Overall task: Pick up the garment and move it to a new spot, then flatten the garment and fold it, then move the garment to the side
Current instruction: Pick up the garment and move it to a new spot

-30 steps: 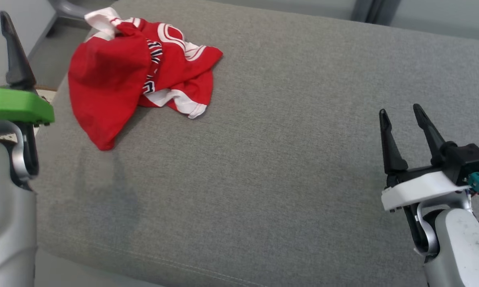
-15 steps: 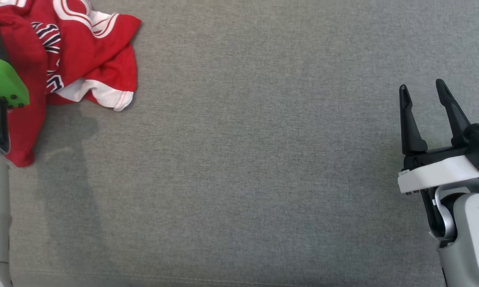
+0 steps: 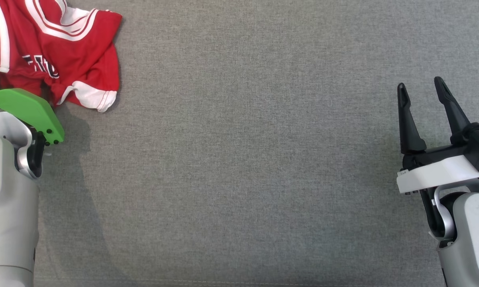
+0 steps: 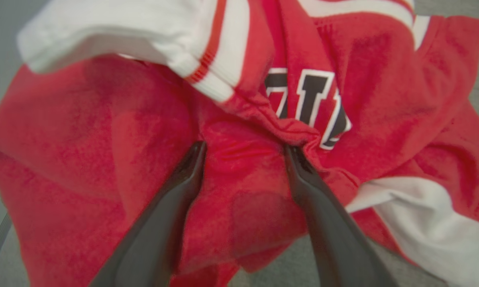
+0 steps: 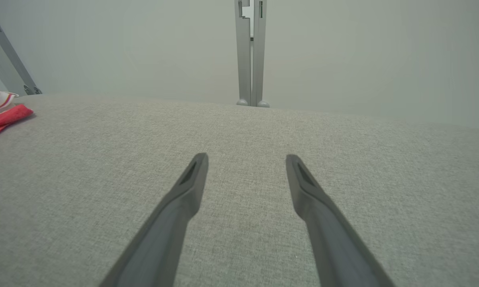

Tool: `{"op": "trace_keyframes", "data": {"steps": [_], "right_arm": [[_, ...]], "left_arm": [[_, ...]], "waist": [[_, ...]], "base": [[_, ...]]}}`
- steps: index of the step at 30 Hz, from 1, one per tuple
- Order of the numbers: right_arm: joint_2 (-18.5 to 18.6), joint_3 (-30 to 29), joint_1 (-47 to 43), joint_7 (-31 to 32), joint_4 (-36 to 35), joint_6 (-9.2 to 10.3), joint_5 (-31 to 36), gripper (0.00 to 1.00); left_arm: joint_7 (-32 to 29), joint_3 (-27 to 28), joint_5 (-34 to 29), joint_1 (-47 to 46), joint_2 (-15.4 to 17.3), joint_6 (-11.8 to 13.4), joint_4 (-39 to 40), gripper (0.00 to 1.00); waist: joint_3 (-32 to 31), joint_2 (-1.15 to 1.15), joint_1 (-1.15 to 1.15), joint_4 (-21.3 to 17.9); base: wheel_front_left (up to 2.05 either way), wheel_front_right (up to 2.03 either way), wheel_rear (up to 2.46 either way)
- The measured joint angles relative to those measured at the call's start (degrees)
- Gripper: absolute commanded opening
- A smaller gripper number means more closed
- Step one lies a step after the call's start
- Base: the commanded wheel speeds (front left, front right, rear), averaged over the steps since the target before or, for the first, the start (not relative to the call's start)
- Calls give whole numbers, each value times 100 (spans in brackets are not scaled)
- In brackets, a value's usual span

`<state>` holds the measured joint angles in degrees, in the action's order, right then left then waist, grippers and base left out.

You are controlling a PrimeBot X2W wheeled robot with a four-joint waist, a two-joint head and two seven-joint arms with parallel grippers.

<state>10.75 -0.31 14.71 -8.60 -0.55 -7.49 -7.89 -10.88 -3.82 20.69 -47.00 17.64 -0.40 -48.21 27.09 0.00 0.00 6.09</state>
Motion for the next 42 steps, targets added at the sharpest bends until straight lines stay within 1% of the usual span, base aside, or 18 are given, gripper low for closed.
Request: {"op": "trace_keyframes", "data": {"steps": [1, 2, 4, 7, 10, 11, 14, 18, 22, 26, 29, 34, 36, 39, 42], "right_arm": [[1, 3, 0, 0, 3, 0, 0, 100], [2, 5, -1, 1, 11, 0, -1, 100], [-1, 13, -1, 1, 25, 0, -1, 100], [-22, 14, -2, 1, 52, 0, -10, 100], [-47, 22, -6, -16, 116, 0, -11, 100], [-68, 35, -9, -46, 141, 0, -11, 100], [-149, 63, -32, -116, 246, 0, -15, 100], [-266, 92, -54, -203, 411, 0, -33, 100], [-393, 98, -126, -298, 566, 0, -51, 100], [-502, 94, -155, -378, 702, 0, -52, 100], [-586, 110, -162, -456, 802, 0, -78, 100], [-677, 137, -187, -545, 975, 0, -189, 100], [-698, 149, -188, -569, 1042, 0, -212, 100], [-734, 146, -187, -599, 1105, 0, -250, 100], [-749, 136, -186, -621, 1160, 0, -290, 100]], "left_arm": [[-31, -2, 22, -19, -2, -16, -44, 31], [-42, 3, 42, -36, -5, -18, -101, 0], [-62, -3, 51, -58, -7, -16, -205, 0], [118, -9, 48, -63, -5, 4, -260, 0], [436, -33, 13, -91, 8, 21, -227, 0], [639, -63, -43, -127, 43, 42, -165, 0], [1125, -135, -223, -299, 174, 63, 86, 0], [1440, -240, -361, -435, 263, 97, 447, 0], [1505, -415, -558, -716, 315, 115, 1029, 0], [1392, -647, -723, -1067, 371, 33, 1648, 0], [1260, -845, -801, -1294, 304, -21, 2101, 0], [1022, -1133, -871, -1593, 32, -113, 2668, 0], [977, -1229, -871, -1690, -56, -154, 2748, 0], [935, -1388, -801, -1758, -283, -213, 2784, 0], [1006, -1614, -811, -1746, -481, -229, 2770, 0]], "waist": [[-10, 0, 0, 0], [-23, 0, 0, 1], [-46, 0, 0, 4], [-107, 0, 0, 12], [-204, 0, 0, 24], [-248, 0, 0, 29], [-410, 0, 0, 38], [-645, 0, 0, 29], [-905, 0, 0, -29], [-1096, 0, 0, -191], [-1188, 0, 0, -387], [-1296, 0, 0, -815], [-1325, 0, 0, -994], [-1356, 0, 0, -1280], [-1370, 0, 0, -1559]], "base": [[0, 0, 0], [0, 0, 0], [0, 0, 0], [0, 0, 0], [0, 0, 0], [0, 0, 0], [0, 0, 0], [0, 0, 0], [0, 0, 0], [0, 0, 0], [0, 0, 0], [0, 0, 0], [0, 0, 0], [0, 0, 0], [0, 0, 0]]}}
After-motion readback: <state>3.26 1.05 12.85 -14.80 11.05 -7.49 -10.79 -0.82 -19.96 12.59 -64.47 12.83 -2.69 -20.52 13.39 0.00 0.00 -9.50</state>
